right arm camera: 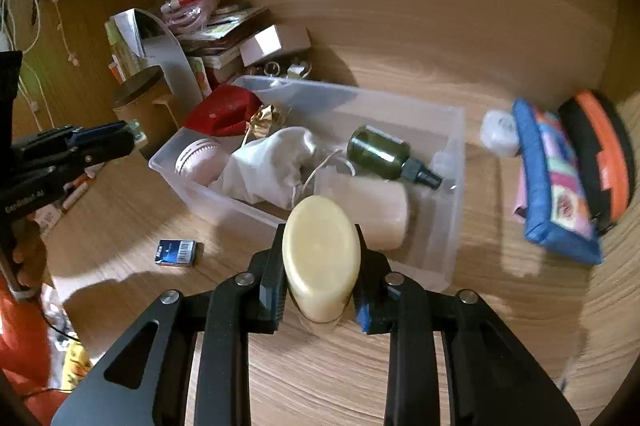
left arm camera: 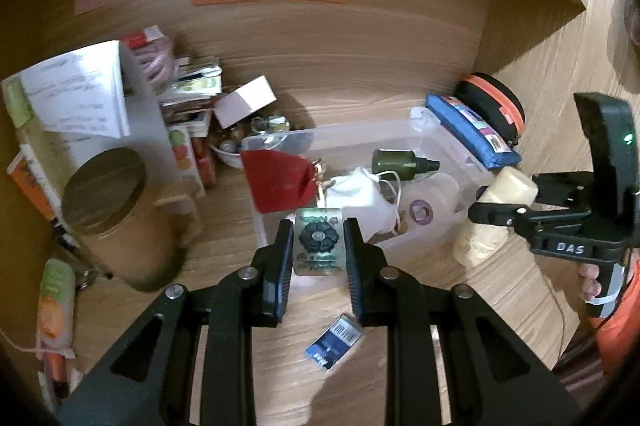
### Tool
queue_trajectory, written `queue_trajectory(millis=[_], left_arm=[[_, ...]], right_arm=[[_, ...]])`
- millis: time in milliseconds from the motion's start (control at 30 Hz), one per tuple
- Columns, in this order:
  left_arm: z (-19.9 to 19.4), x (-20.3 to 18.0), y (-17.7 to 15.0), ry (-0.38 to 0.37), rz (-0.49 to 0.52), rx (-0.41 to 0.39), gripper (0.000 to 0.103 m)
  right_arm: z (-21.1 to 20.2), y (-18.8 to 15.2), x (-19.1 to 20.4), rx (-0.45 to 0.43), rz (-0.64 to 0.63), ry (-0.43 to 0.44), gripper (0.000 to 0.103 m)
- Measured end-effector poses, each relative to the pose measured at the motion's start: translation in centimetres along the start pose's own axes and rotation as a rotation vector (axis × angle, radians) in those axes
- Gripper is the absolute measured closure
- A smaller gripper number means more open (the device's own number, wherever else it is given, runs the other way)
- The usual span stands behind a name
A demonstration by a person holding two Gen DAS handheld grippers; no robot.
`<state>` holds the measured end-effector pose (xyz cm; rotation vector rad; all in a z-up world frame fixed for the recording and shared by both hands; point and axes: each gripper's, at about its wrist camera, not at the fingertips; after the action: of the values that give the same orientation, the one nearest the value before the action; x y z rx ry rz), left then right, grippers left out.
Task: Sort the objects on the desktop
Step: 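Carry the card with the left tool while the right carries the tube over the bin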
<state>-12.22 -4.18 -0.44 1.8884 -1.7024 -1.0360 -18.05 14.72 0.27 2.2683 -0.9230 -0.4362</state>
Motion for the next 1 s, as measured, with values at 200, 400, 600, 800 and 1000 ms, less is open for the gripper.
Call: queue_trajectory(millis=[200, 400, 600, 800, 1000], left_arm=[[1.9, -0.9, 0.9, -0.024, 0.009, 0.026, 0.079], [4.2, -1.6, 1.6, -0.027, 0.021, 0.062, 0.079], [6.7, -2.2, 2.9, -0.028, 0.022, 0.087, 0.079], [9.0, -2.3, 3.1, -0.018, 0.023, 0.119, 0.079], [10.5, -2.0, 2.6, 0.006, 0.03, 0.141, 0.077]], right_arm=[[-3.2, 2.0, -0.2, -0.092, -0.027, 0.001, 0.079], [-4.5, 4.7, -1.8, -0.162, -0.016, -0.063, 0.079], [-0.9, 6.4, -3.5, -0.142, 0.031, -0.083, 0.079], [3.2, 7.1, -4.7, -0.12, 0.108, -0.021, 0.079], [6.9, 6.8, -4.5, -0.051, 0.103, 0.002, 0.079]])
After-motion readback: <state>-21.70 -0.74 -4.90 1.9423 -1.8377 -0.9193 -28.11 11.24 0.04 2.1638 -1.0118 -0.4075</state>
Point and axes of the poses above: each gripper's, at about its wrist camera, not at the fingertips, and z roughly the way its jaws point, x to its left, y to its top, and after that the axes turned 14 degrees about -z, right-handed
